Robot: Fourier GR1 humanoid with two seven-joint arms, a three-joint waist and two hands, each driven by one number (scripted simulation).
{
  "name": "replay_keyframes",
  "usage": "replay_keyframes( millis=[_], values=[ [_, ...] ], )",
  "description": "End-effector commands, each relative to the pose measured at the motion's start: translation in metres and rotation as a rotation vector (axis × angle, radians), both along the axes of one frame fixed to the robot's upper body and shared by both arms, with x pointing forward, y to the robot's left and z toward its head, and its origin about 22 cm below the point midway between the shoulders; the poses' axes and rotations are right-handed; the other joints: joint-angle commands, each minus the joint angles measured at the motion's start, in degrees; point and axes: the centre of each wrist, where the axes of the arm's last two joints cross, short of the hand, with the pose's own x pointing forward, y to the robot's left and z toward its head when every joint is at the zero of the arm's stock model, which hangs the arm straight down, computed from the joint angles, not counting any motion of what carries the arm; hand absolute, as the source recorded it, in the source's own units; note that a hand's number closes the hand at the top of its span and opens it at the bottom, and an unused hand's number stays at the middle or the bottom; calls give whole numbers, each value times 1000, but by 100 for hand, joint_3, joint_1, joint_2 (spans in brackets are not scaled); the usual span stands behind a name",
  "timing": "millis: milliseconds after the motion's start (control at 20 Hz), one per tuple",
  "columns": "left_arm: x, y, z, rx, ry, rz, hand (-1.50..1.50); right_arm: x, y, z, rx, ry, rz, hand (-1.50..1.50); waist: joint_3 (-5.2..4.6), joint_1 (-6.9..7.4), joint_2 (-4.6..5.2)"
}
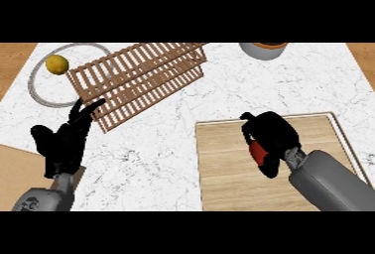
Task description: Pick the bell pepper from the tray and place it in the tiered shelf
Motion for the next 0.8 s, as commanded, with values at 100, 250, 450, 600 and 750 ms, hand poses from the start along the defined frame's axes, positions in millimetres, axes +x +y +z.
replay_keyframes(
  millis=[100, 250, 450, 600, 750],
  values=[
    [4, 15, 37, 18, -160, 17, 0, -29, 71, -11, 139, 54, 89, 150, 123, 63, -58],
    [8, 0, 20, 25, -144, -3, 0, -59, 147, -8, 271, 116, 144, 150, 120, 118, -27],
    [4, 11, 28, 18, -149, 11, 0, -75, 170, 18, 393, 180, 151, 150, 120, 20, -68],
    [1, 5, 30, -1, -154, 18, 0, -67, 172, 53, 480, 156, 145, 150, 122, 20, -54],
    [1, 12, 27, 7, -147, 36, 0, -71, 157, 95, 699, 120, 87, 150, 122, -25, -76]
  ],
)
